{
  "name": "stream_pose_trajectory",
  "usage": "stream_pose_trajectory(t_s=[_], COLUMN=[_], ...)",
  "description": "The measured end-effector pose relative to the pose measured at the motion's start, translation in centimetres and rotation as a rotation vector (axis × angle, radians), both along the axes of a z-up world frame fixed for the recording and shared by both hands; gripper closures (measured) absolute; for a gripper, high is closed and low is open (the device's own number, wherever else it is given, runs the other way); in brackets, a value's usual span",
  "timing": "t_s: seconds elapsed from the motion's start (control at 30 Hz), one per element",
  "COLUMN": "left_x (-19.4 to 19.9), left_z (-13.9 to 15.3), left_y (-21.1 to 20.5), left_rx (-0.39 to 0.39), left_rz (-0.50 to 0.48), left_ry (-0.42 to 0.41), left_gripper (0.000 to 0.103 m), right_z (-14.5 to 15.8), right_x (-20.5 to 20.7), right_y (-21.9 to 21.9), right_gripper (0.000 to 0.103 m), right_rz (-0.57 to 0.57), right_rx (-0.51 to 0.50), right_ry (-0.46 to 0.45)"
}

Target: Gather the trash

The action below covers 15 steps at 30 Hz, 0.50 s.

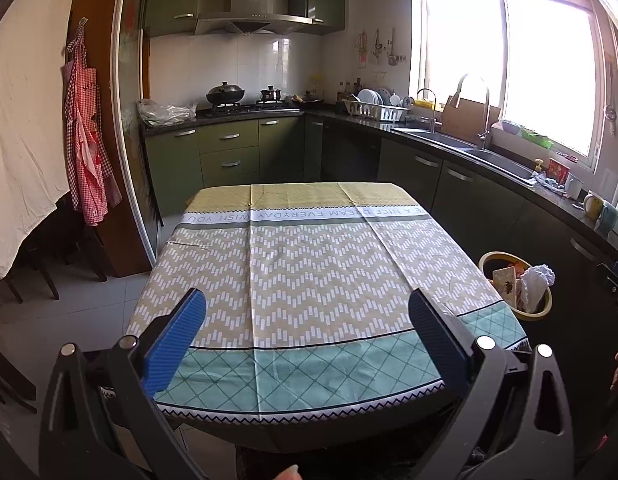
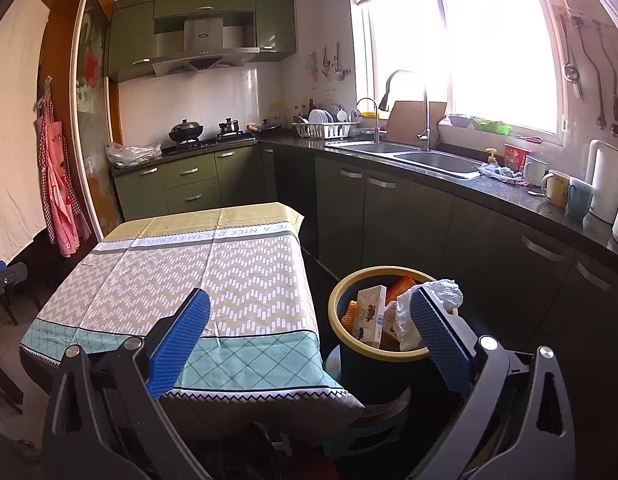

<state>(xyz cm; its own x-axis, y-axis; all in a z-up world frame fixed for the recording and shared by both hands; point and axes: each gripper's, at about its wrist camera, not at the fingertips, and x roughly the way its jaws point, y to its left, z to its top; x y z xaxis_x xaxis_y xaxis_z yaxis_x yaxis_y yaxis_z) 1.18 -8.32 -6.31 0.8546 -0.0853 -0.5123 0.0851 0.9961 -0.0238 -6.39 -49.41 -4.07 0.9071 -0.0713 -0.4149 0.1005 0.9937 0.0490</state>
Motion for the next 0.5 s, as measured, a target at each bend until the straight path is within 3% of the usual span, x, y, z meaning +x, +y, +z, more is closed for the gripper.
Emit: stream_pose_trajectory(t_s=[0.5], left_x=[-0.17], left_z=[-0.1], left_y=[0.12], left_rx=[0.003], left_rz=[0.002], left_ry=[0.002], left_gripper=[0.007], right_z=[-0.28], right_x=[0.06], right_y=[-0.15], right_gripper=[0.004], right_rz=[0.009], right_rx=[-0.001], right_ry=[0.001])
